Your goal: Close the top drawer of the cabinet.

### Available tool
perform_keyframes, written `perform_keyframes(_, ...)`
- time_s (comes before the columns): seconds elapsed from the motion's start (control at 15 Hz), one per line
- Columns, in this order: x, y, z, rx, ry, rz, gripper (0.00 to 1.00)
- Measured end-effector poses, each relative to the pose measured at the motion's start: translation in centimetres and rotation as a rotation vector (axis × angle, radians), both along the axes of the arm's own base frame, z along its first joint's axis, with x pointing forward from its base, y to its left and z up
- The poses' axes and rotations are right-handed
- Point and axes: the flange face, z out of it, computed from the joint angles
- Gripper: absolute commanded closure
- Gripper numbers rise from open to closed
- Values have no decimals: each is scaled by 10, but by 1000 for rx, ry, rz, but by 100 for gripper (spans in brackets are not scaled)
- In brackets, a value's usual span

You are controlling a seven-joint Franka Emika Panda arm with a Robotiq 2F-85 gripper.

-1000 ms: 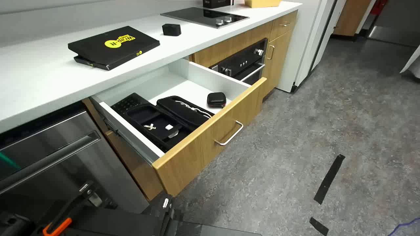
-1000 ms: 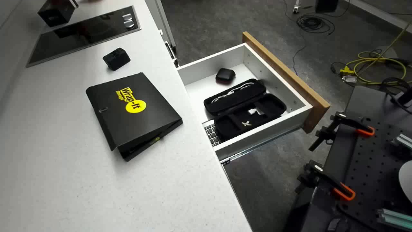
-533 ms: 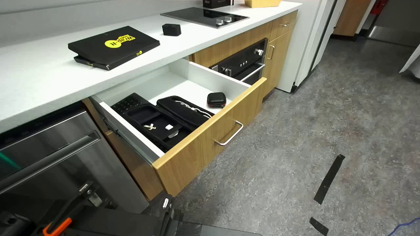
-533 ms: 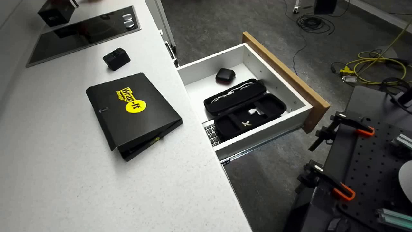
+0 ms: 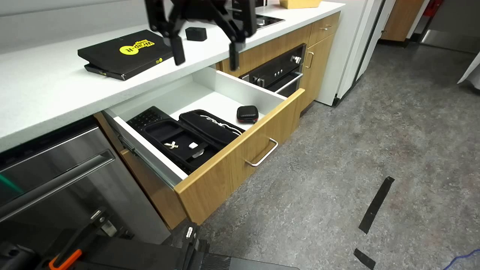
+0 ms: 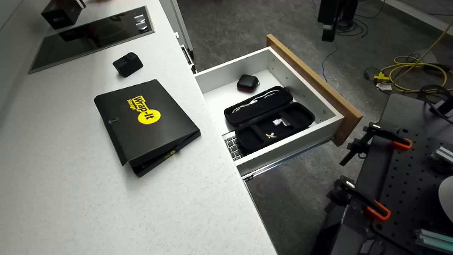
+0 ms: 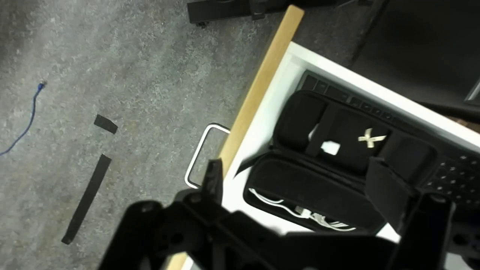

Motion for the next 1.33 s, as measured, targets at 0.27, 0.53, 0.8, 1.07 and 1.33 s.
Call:
perform_keyframes(0.27, 6, -58, -56, -18, -13, -164, 0)
perform_keyframes(0.53, 11, -69, -68, -32, -12, -216, 0)
perform_keyframes(0.8, 12, -69, -68, -35, -16, -227, 0)
perform_keyframes(1.07, 17, -95, -93, -104, -27, -345, 0)
perform_keyframes(1.33, 26, -146, -138, -224, -39, -496, 0)
